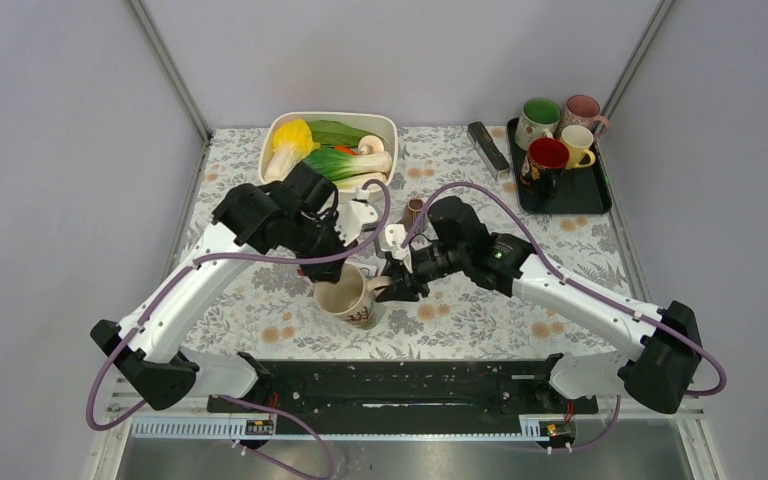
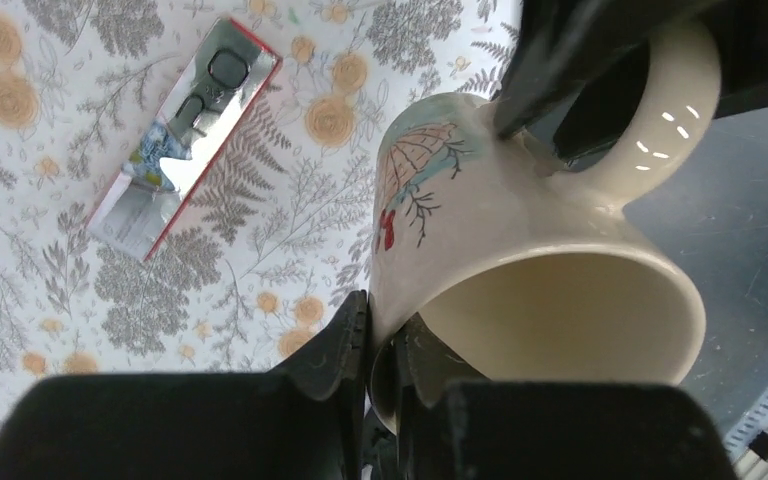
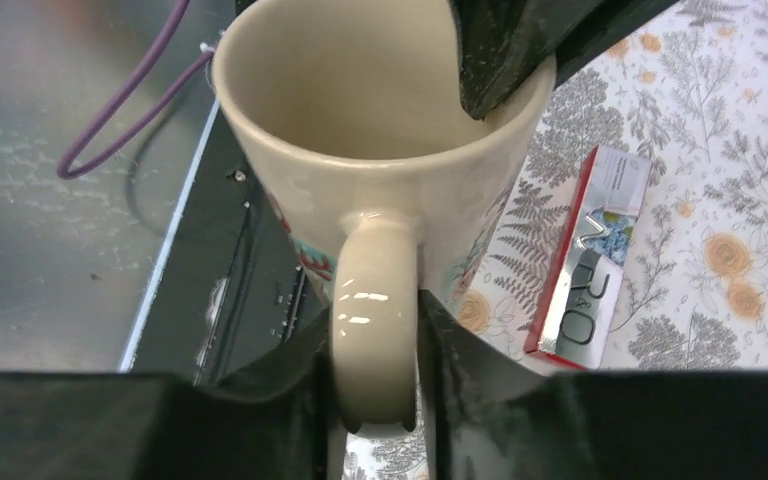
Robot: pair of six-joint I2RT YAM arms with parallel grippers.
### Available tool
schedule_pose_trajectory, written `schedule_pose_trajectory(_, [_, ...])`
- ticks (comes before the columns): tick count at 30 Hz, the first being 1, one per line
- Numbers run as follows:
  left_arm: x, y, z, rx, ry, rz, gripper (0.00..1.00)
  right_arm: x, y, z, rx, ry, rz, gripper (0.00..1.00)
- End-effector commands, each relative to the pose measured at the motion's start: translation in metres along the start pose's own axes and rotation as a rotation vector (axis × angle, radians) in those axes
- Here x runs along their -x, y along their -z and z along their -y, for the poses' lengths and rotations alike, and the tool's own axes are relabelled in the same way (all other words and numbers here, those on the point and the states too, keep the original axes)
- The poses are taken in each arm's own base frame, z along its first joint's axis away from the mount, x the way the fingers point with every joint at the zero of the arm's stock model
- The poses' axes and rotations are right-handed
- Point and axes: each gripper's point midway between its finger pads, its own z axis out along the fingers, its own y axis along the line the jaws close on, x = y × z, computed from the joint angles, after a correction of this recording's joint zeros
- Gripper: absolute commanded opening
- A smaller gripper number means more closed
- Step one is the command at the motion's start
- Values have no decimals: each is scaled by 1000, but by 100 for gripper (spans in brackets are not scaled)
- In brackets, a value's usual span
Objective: Turn the mug right side up
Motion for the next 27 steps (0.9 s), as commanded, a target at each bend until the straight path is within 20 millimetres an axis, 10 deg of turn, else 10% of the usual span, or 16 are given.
schedule_pose_trajectory(1, [33, 17, 13, -48, -6, 151, 0, 28, 1, 11, -43, 70, 50, 16])
schedule_pose_trajectory(3, [32, 17, 12, -43, -11, 145, 0, 27, 3, 13, -61, 78, 46, 0])
schedule_pose_trajectory(9, [38, 18, 1, 6, -20, 153, 0, 17, 10, 24, -147, 82, -8, 0])
schedule_pose_trajectory(14, [40, 26, -24, 86, 37, 178, 65, 5, 22, 53, -336, 63, -32, 0])
schedule_pose_trajectory(21, [31, 44, -61, 208, 68, 208, 74, -10, 46, 86, -477, -85, -26, 0])
schedule_pose_trajectory(27, [21, 67, -99, 436, 134, 202, 81, 1, 122, 125, -755, -158, 105, 0])
